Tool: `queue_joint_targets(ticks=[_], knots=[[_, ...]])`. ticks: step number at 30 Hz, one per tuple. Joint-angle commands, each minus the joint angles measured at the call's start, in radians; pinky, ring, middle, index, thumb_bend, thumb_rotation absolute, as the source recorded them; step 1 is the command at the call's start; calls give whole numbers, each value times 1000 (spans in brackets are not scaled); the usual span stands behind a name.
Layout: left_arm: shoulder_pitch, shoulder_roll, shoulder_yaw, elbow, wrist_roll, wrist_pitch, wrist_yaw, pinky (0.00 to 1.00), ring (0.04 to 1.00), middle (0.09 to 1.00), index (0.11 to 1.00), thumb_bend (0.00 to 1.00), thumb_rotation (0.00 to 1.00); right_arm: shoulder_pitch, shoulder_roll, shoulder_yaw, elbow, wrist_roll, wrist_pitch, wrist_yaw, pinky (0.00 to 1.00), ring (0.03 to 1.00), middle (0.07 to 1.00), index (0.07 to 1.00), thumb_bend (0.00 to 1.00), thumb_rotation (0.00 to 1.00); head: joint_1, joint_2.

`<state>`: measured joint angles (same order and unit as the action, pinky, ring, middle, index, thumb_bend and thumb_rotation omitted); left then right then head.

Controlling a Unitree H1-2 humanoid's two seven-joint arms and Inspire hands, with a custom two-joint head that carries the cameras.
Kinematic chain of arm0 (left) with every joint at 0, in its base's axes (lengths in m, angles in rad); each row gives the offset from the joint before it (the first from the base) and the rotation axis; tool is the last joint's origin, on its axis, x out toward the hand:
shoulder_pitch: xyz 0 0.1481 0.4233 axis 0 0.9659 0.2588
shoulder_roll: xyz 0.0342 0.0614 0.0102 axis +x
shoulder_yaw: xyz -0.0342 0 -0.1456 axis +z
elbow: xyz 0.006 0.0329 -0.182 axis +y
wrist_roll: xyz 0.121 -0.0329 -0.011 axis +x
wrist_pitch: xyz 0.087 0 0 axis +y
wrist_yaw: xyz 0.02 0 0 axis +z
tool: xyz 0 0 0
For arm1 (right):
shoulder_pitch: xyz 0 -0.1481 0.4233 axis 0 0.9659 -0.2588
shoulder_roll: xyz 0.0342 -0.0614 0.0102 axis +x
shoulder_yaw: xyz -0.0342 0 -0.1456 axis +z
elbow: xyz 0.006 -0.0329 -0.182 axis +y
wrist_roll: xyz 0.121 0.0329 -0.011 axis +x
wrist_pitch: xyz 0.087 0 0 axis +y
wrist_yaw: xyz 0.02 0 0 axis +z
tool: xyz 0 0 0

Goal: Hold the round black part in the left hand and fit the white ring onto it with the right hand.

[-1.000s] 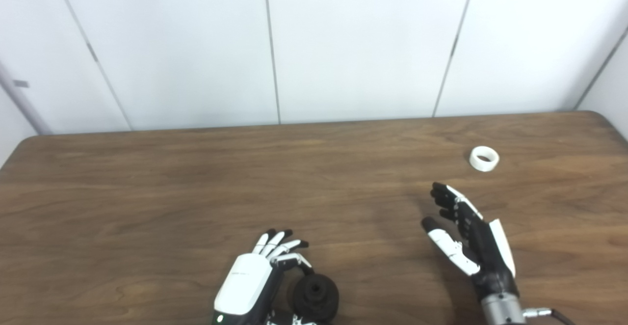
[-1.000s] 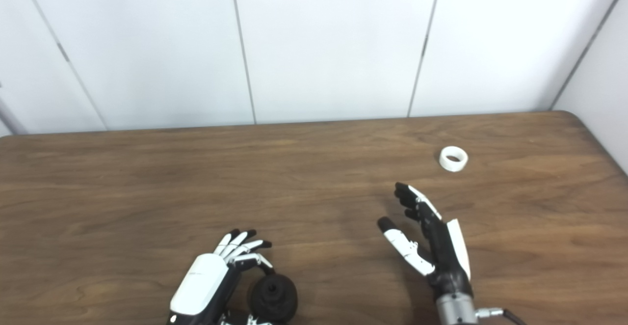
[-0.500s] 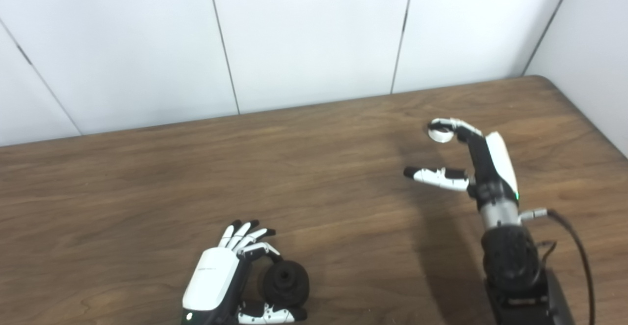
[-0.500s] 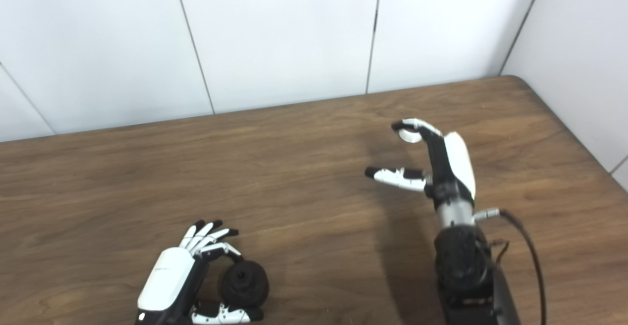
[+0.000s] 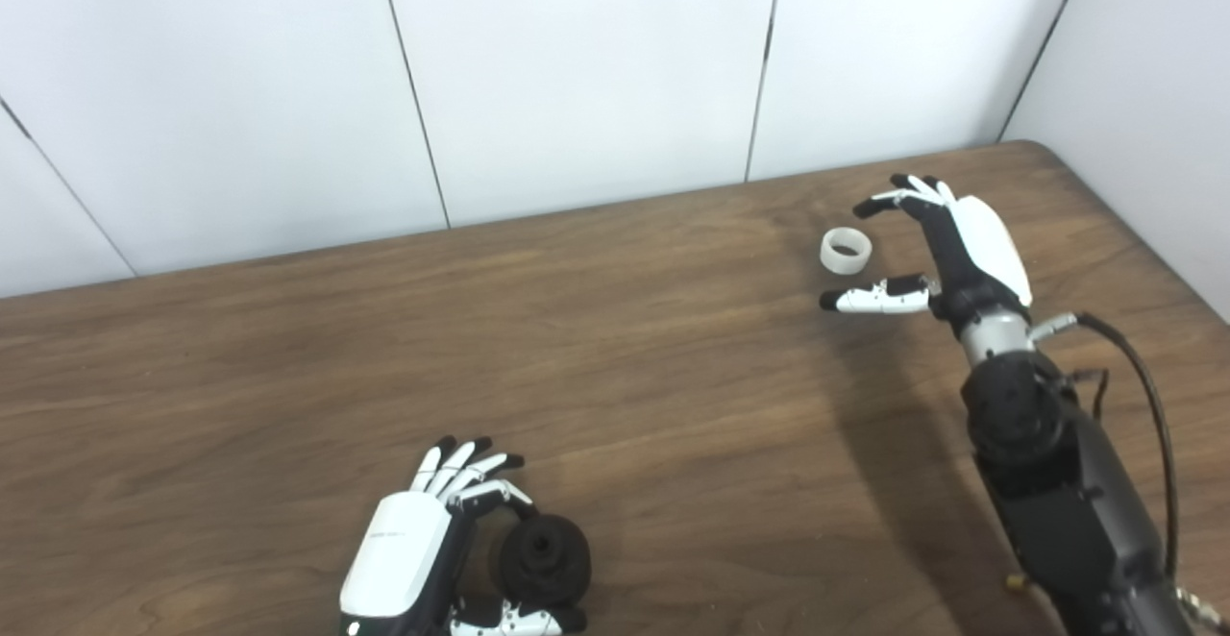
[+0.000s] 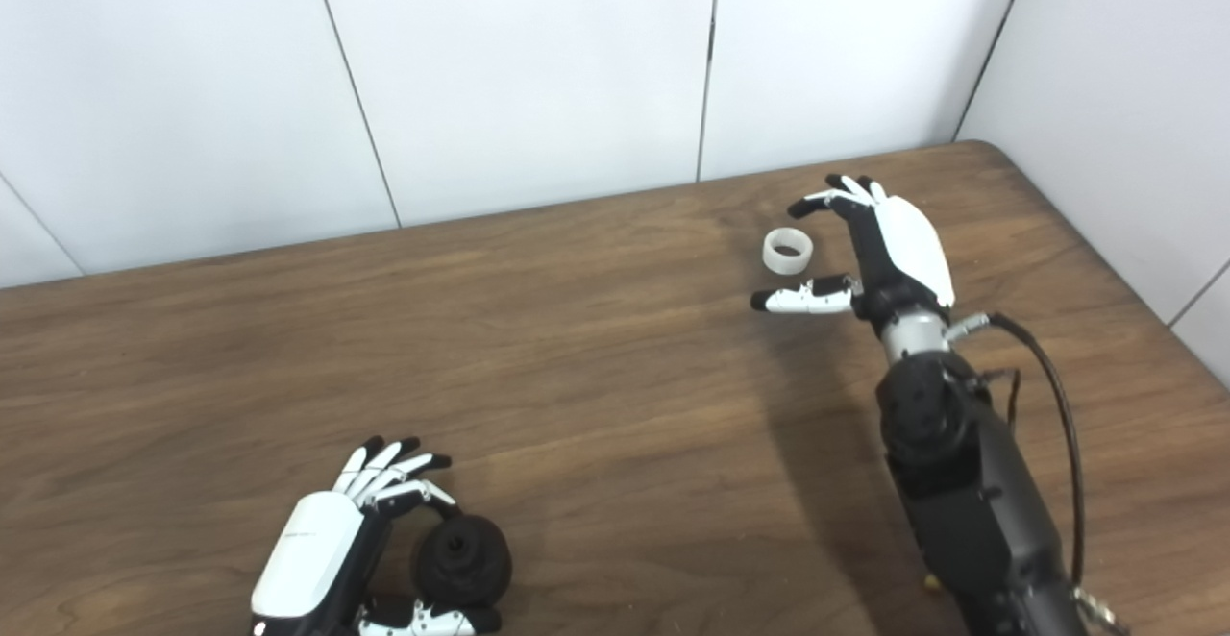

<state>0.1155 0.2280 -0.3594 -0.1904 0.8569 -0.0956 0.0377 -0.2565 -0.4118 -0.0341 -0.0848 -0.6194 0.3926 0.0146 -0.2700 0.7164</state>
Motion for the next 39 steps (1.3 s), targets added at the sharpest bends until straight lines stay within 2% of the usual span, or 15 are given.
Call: queue_joint_targets(ticks=[1,7,11,20,26,39], knots=[[15,22,8,1,3,12,-25,1000,933,827,484,525,55,-70,-50,16,12,-34,16,19,1000,1000,966,723,910,262,-3,1],[19,25,13,-2,2,12,-30,1000,931,825,484,525,55,-144,-90,60,113,-51,40,50,1000,1000,997,742,939,288,-9,-1],[23,27,13,-8,5,13,-35,1000,930,823,484,525,55,-194,-97,81,173,-62,71,74,1000,1000,1000,753,943,292,-15,-2],[32,28,15,-14,3,7,-35,1000,934,821,484,524,55,-282,-105,110,299,-84,76,126,1000,1000,1000,746,935,286,-18,-2],[40,29,13,-25,9,9,-39,1000,934,819,484,524,55,-313,-112,119,342,-111,77,182,1000,1000,1000,744,921,290,-18,-2],[45,27,16,-33,7,7,-40,1000,934,816,484,524,55,-359,-98,111,436,-173,77,233,1000,1000,988,728,903,290,-20,2]])
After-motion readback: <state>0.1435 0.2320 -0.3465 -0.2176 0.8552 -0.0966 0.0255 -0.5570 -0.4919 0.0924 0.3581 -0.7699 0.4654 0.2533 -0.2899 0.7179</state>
